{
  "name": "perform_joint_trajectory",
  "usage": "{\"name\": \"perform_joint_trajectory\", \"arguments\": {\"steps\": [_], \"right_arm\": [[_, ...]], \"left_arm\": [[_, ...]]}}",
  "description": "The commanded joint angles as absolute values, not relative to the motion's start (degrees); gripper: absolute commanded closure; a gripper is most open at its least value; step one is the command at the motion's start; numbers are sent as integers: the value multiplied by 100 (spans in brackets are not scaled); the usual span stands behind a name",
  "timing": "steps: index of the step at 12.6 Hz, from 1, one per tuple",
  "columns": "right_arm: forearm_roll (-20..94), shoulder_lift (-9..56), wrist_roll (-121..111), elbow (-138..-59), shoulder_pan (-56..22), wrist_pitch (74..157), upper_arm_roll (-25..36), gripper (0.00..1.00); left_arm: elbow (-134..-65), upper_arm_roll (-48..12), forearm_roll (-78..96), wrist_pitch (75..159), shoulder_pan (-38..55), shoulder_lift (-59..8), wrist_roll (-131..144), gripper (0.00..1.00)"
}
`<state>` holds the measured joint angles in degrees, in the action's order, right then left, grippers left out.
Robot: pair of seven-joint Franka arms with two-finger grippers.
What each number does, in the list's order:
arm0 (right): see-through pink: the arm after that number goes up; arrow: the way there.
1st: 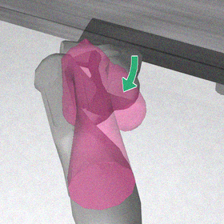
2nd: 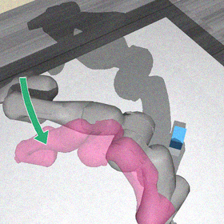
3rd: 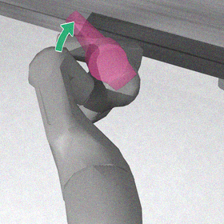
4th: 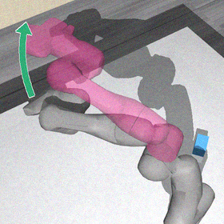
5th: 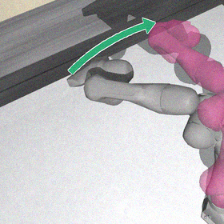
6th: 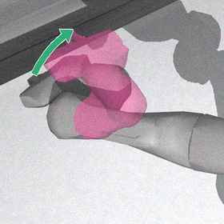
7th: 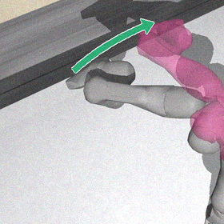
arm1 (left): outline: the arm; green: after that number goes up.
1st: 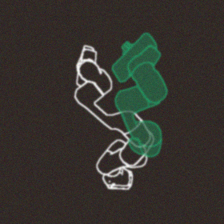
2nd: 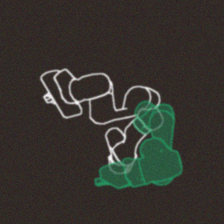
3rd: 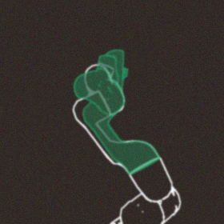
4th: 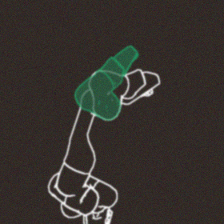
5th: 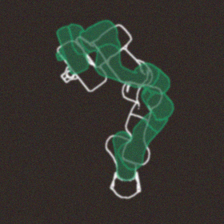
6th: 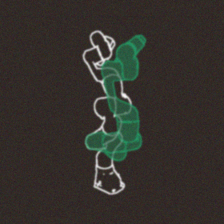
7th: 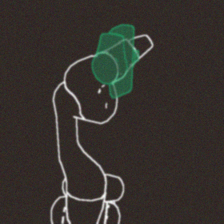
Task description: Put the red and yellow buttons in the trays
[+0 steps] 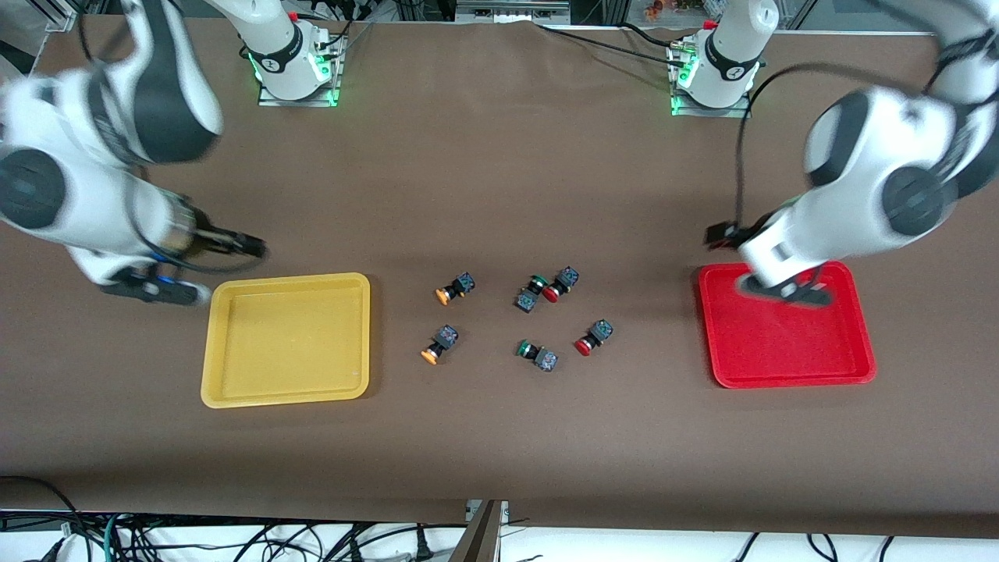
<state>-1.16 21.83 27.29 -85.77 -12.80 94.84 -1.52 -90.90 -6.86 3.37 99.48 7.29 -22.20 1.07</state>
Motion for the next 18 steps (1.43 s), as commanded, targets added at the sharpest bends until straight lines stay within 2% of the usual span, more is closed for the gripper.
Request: {"name": "perform_joint_trajectory", "arguments": {"steps": [1,2,5,9,11,15,16,17,18], "right_arm": [[-53,2985,4501,-8499,-1992,10349,-141,0],[-53,3232,5100,-8499,-2256,10693,-141,0],[191,3752,6395,-8499,-2838,11564,-141,0],[965,4033,6740,-8490,-3085,12338,-141,0],[1020,4209,6960,-8499,-3199,12672,-141,0],[1020,4464,7242,-8499,-3366,13043,-141,0],[1020,4508,7242,-8490,-3384,13043,-141,0],[1020,4561,7242,-8499,-3401,13086,-141,2],[1011,4588,7216,-8499,-3401,13122,-141,24]], "left_arm": [[-7316,-642,185,10035,1377,-3714,-97,0],[-7165,-642,185,10394,1554,-3961,-97,0],[-7381,-642,-217,11371,2011,-4245,-114,0],[-7471,-650,-554,12057,2039,-4727,-1544,0],[-7584,-650,-571,12173,2083,-4904,-1705,0],[-8111,-650,-642,12918,2057,-4992,-1714,0],[-8112,-650,-642,12937,2057,-4983,-1714,8],[-8121,-650,-633,12911,2057,-4975,-1714,41],[-8121,-650,-633,12902,2057,-4975,-1714,72]]}}
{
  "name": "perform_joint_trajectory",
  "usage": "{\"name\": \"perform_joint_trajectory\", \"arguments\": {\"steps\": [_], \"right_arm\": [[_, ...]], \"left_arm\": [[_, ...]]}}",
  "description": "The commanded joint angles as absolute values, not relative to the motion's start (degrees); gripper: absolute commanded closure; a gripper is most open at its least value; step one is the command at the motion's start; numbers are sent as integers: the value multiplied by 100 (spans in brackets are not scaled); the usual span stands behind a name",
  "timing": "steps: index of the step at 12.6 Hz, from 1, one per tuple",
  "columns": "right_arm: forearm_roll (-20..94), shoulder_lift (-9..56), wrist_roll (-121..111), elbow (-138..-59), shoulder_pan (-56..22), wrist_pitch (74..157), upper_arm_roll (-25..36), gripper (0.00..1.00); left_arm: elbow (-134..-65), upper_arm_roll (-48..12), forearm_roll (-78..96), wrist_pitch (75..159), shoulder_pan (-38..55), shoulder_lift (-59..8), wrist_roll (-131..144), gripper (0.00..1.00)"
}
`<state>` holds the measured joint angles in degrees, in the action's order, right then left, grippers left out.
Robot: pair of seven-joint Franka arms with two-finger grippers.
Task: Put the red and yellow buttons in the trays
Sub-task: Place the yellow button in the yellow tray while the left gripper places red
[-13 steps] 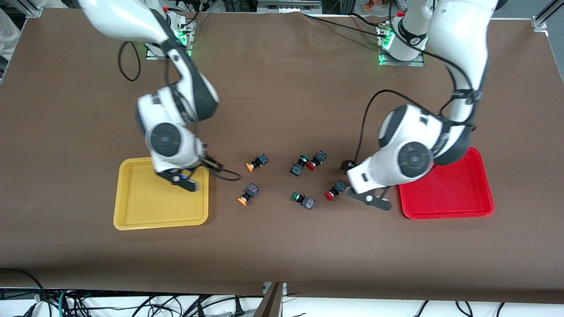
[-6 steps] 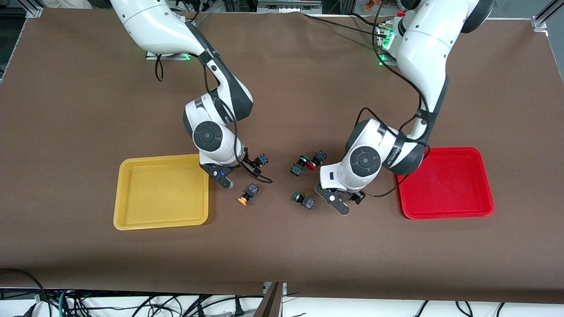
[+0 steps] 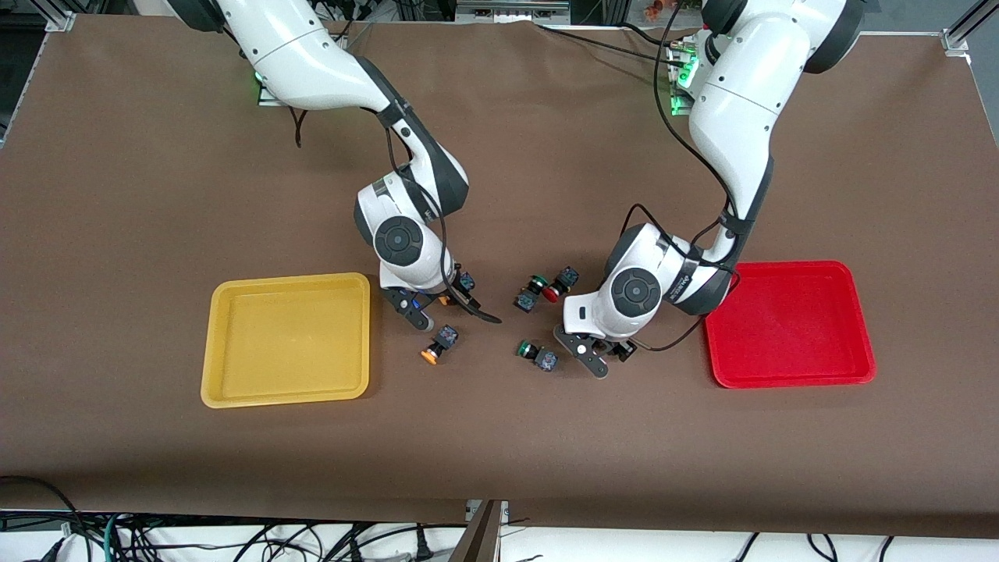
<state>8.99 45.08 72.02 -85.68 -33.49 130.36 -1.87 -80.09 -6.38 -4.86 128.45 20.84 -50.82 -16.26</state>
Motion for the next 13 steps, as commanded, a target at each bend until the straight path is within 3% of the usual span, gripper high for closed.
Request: {"name": "perform_joint_trajectory", "arguments": {"steps": [1,4,5,7,10,13], "right_arm": [[1011,4657,7216,-8499,-3410,13131,-141,46],[1002,4772,7102,-8499,-3428,13210,-141,90],[976,4764,7093,-8490,-3428,13201,-141,95],[958,4502,6857,-8481,-3349,12974,-115,96],[1011,3974,5087,-8290,-2596,11588,-79,96],[879,3876,3232,-8235,-1813,10724,121,96]], "left_arm": [[-8121,-650,-633,12894,2039,-4957,-1714,92],[-8069,-642,-624,12536,1943,-4677,-1784,100],[-7999,-633,-633,12107,1829,-4493,-1819,100],[-7972,-642,-633,11473,1382,-4097,-2326,100],[-7989,-624,-641,10375,574,-3762,-3424,100],[-8234,-580,-659,10274,-243,-3962,-4129,90]]}}
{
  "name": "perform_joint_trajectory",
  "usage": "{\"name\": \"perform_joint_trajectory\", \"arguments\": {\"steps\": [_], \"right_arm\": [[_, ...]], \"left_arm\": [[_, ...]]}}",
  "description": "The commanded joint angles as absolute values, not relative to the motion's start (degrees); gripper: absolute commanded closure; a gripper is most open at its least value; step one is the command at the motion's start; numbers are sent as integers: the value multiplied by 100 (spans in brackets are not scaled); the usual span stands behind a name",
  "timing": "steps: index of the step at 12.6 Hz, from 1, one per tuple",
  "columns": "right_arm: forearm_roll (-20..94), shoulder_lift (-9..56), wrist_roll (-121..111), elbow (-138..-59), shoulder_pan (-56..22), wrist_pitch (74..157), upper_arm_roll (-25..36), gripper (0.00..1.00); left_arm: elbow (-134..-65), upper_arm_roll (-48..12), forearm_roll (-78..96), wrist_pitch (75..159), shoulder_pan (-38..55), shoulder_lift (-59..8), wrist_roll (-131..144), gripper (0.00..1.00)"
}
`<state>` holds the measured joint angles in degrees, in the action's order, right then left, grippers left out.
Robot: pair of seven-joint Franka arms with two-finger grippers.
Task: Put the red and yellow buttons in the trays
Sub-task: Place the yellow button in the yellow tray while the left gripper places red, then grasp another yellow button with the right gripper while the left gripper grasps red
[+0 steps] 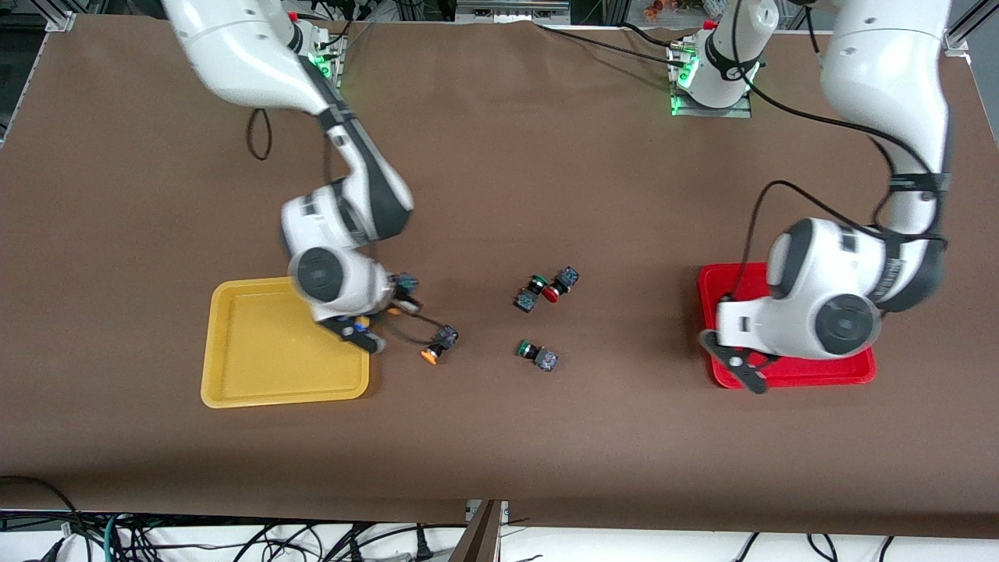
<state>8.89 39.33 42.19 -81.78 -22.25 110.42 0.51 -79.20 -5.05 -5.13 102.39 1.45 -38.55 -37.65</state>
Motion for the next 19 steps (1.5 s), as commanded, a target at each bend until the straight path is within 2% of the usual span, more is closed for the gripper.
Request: {"name": "perform_joint_trajectory", "arguments": {"steps": [1,2,3,4,6,8,9,10,12,14,17,19], "right_arm": [[853,3911,2651,-8279,-1628,10697,332,95],[844,3946,2071,-8305,-1461,10696,551,95],[844,4051,1578,-8332,-1276,10705,719,93],[844,4156,1225,-8332,-1066,10757,755,92],[844,4376,802,-8341,-714,10941,756,87],[844,4517,362,-8341,-537,11074,756,81],[844,4535,221,-8341,-493,11083,756,45],[852,4518,194,-8323,-492,11057,756,0],[922,4387,420,-8271,-850,10995,703,0],[940,4316,1742,-8201,-1395,10995,686,0],[932,4429,3712,-7771,-2335,11309,686,0],[932,4535,4627,-7752,-2758,12090,686,0]], "left_arm": [[-8340,-580,-668,10388,-437,-4129,-4253,84],[-8376,-580,-668,10641,-640,-4322,-4471,63],[-8419,-606,-659,10878,-711,-4333,-4761,19],[-8368,-633,-650,10907,-642,-4281,-4981,0],[-8297,-877,-615,10637,-432,-3852,-4852,0],[-7904,-967,-615,9944,321,-3674,-3672,0],[-7814,-967,-572,9836,734,-3683,-3091,0],[-7787,-984,-345,9887,1008,-3857,-2676,0],[-7883,-976,192,10883,1501,-4182,-1945,0],[-8269,-984,421,11599,1808,-4280,-1811,0],[-8822,-976,413,11882,2144,-4193,-1503,0],[-9165,-984,404,12241,2284,-4175,-1494,0]]}}
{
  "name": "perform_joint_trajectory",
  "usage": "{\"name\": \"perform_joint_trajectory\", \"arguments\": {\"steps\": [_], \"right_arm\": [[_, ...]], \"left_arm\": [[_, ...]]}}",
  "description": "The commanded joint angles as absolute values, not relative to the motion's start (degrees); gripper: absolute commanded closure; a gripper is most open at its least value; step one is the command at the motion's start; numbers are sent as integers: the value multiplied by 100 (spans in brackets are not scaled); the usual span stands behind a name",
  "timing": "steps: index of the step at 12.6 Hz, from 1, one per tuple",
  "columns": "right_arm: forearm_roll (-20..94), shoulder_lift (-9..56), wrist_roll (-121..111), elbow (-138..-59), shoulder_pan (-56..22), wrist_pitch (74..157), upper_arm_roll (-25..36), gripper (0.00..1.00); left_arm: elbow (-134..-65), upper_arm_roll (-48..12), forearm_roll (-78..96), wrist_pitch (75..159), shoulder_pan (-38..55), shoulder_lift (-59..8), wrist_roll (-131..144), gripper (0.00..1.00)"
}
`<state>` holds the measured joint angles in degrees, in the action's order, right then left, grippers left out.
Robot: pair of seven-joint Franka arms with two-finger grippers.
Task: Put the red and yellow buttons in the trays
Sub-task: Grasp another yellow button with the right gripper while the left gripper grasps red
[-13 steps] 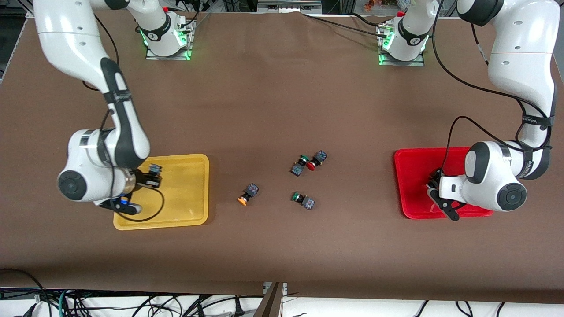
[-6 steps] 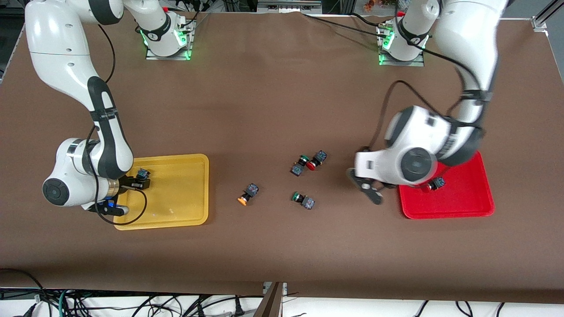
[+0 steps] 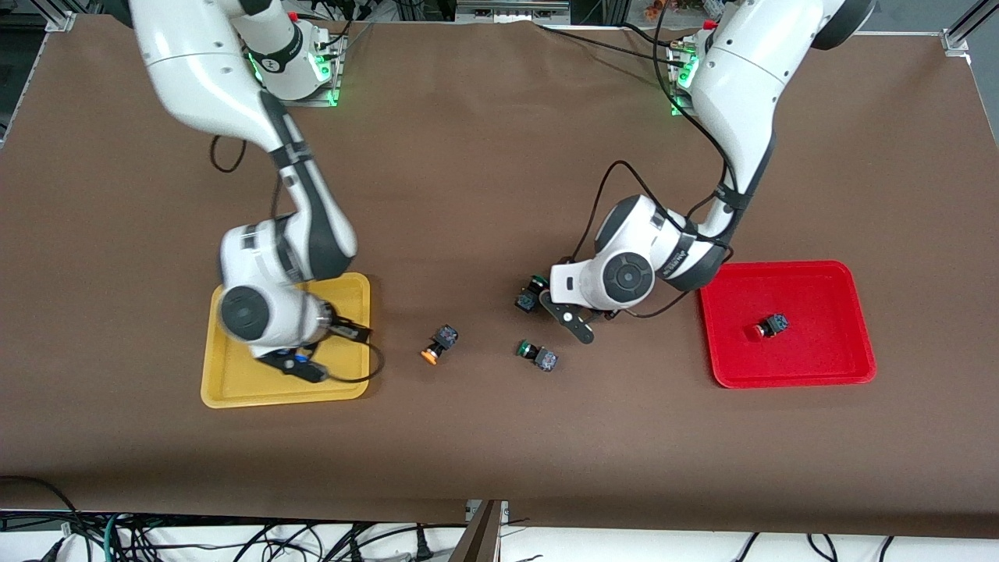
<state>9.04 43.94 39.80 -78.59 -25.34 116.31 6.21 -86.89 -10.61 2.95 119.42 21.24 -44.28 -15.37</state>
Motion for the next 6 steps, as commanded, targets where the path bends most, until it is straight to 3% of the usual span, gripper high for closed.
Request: {"name": "perform_joint_trajectory", "arguments": {"steps": [1,4,5,6], "right_arm": [[923,4587,5093,-7752,-2942,12407,686,0],[905,4746,5939,-7708,-3295,13060,694,0],[914,4816,6124,-7673,-3348,13182,694,0],[923,4921,6309,-7629,-3401,13358,686,0]], "left_arm": [[-9228,-984,404,12330,2407,-4175,-1451,0],[-9299,-976,317,12366,2619,-4184,-1231,0],[-9299,-976,290,12427,2628,-4192,-1239,10],[-9299,-976,247,12454,2611,-4192,-1222,70]]}}
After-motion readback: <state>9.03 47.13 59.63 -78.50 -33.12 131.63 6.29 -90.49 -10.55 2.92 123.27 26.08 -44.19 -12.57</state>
